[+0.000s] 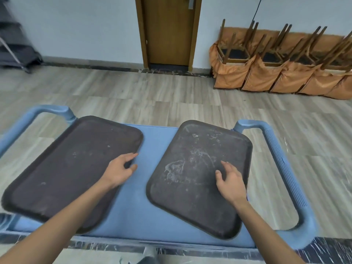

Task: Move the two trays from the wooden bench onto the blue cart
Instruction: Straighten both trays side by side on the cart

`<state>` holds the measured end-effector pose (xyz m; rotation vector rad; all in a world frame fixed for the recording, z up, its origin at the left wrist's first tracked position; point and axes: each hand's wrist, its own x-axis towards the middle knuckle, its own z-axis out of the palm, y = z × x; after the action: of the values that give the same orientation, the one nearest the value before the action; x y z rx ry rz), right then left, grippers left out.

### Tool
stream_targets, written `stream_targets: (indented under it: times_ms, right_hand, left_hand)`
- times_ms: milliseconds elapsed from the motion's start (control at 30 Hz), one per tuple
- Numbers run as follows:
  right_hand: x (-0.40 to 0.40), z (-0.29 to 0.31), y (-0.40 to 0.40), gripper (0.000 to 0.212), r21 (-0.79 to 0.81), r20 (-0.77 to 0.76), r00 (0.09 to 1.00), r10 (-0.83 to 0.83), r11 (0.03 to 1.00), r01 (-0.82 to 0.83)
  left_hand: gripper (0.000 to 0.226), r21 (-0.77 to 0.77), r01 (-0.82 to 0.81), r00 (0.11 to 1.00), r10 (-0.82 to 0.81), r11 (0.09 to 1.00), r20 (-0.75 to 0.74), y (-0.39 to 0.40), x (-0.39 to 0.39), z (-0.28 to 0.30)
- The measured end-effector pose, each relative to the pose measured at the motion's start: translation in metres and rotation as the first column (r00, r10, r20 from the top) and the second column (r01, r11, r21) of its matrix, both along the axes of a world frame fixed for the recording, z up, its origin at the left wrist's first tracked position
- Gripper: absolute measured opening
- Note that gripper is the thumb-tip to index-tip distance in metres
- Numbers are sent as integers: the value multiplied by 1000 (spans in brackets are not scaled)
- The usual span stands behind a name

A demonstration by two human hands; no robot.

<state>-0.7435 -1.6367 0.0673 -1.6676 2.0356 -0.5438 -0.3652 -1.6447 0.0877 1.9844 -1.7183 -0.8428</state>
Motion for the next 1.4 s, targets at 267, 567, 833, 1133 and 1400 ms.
stream_targets:
  times_ms: [267,567,833,1133,1400]
  right_hand:
    - [106,7,-3,50,-70,26,969,247,967,-245]
    - [230,0,16,49,-38,14,926,377,926,-376]
    - [348,-26,41,50,78,-102,909,405,914,-399]
    - [387,-54,81,45,246,-218,915,338,927,-284]
    - [390,-60,85,61,236,-242,920,307,939,-251]
  left_hand:
    - [48,-64,86,970,-69,994,234,46,82,2]
    - [56,24,254,892,-244,967,379,86,174,-16]
    - [62,161,528,708,-537,834,459,133,251,-40]
    - [46,109,745,528,-681,658,507,140,275,-63]
    - [54,174,823,366,-737,542,568,138,272,-55]
